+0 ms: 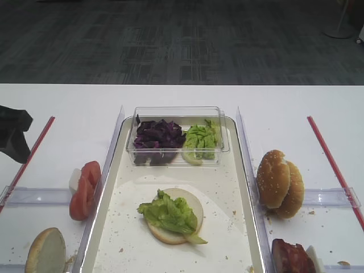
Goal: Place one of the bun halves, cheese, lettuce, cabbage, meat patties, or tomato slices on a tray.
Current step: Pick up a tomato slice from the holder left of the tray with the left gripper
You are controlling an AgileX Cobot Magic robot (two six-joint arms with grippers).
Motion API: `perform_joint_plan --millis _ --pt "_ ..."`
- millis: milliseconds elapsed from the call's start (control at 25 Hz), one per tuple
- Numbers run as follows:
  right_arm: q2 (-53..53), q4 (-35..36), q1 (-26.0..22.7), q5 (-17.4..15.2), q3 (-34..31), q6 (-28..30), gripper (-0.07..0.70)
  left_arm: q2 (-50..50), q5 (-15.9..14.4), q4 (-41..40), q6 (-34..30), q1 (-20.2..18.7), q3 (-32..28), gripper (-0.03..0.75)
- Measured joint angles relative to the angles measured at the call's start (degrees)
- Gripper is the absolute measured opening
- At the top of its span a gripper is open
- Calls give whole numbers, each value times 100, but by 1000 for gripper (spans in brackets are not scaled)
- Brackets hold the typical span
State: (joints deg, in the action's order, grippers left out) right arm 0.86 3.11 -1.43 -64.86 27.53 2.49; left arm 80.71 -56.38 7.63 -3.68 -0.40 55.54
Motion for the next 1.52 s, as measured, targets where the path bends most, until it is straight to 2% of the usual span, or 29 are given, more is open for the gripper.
perform_joint_plan --millis 120,320,680,840,1040,1520 --pt "0 0 0 0 0 0 571 484 0 -38 -49 0 223 451" --pt "0 0 0 0 0 0 571 1010 102 -127 -571 0 321 450" --pt "0 0 0 0 0 0 571 1101 272 124 -641 0 343 450" --pt "0 0 0 0 0 0 571 1101 272 200 -641 -118 401 450" --pt "0 0 0 0 0 0 571 1101 237 205 -557 -484 567 450" --pt "0 0 0 0 0 -11 571 1110 81 213 -96 -1682 685 449"
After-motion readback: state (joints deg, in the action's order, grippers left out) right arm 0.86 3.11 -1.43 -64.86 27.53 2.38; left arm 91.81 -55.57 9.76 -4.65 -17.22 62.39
